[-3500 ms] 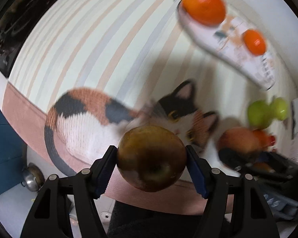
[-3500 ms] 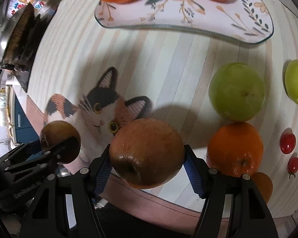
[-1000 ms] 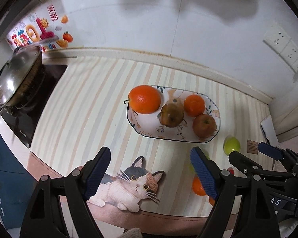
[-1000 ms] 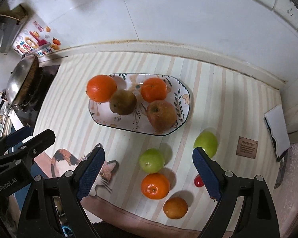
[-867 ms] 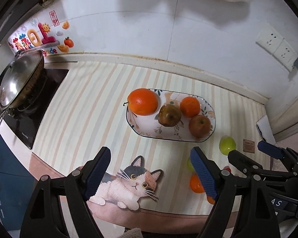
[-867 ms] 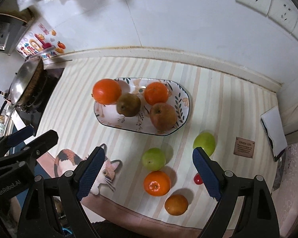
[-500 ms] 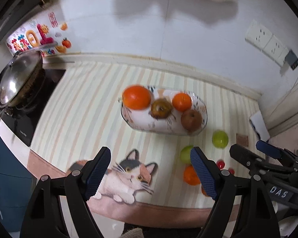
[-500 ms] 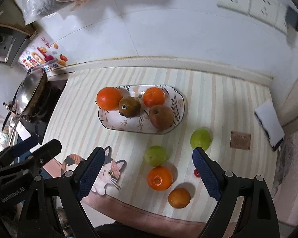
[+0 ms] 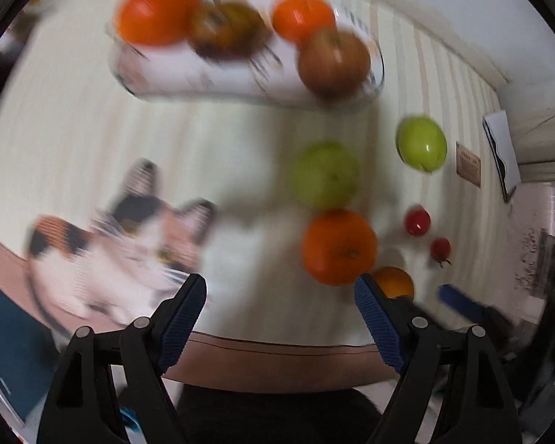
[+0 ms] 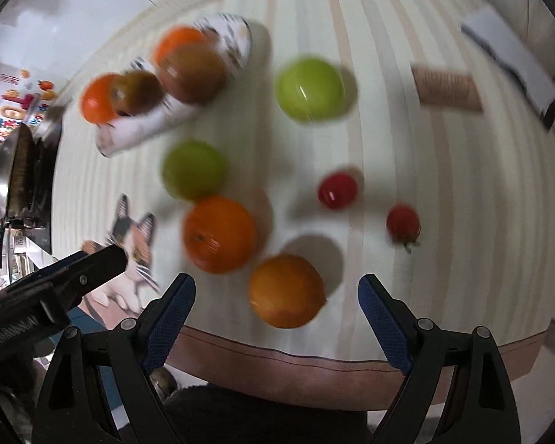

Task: Organize fruits
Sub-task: 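Move both tools toward the remaining oranges on the counter, then grasp an orange with the left tool while the right tool grasps another orange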

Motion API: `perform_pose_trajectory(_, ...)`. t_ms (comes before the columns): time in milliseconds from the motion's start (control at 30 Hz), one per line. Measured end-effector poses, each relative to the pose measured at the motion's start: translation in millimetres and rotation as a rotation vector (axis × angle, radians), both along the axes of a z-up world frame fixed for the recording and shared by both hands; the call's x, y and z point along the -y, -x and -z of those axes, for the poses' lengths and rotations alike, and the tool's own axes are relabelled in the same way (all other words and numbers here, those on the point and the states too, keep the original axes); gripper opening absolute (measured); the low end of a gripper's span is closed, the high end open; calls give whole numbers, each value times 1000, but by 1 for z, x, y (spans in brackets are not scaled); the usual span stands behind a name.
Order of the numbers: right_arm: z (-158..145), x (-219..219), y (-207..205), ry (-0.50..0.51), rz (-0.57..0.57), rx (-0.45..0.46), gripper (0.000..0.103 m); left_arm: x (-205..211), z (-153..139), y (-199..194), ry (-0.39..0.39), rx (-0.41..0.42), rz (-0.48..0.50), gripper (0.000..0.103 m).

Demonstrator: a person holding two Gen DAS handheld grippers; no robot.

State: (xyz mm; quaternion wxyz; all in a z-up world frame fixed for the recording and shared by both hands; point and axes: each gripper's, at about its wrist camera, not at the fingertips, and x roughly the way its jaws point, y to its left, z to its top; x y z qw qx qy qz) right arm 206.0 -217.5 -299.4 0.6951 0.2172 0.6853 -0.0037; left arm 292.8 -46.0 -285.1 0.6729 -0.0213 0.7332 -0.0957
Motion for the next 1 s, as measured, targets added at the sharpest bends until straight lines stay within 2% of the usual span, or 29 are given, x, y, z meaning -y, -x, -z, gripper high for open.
perform_pose_trajectory(33,8,0,2,-10,-2,-15,89,6,9,-2,25,-37,-3,82)
perform_pose_trajectory(133,26,-1,8,-44,2,-38,76,22,27,-9,40,-92,1,82)
perform_pose_trajectory(267,41,-4,12,-58,2,-48,60,41,45,-19,13,-120,25,82)
perform_pose_trajectory(333,44,-5,13,-72,9,-43,59,50,48,-21,20,-123,30,81)
perform_pose_trajectory(400,44,-7,14,-63,4,-34,59,57,47,-20,8,-97,48,71)
perform_pose_trajectory(433,45,-7,15,-62,4,-33,59,61,47,-20,12,-86,58,61)
perform_pose_trajectory(733,39,-4,8,-57,2,-52,59,72,44,-6,-41,-31,122,60)
perform_pose_trajectory(867,35,4,13,-55,3,-63,59,36,41,12,-102,2,161,60)
perform_pose_trajectory(1000,38,5,13,-62,8,-75,59,-7,41,22,-133,-15,120,61)
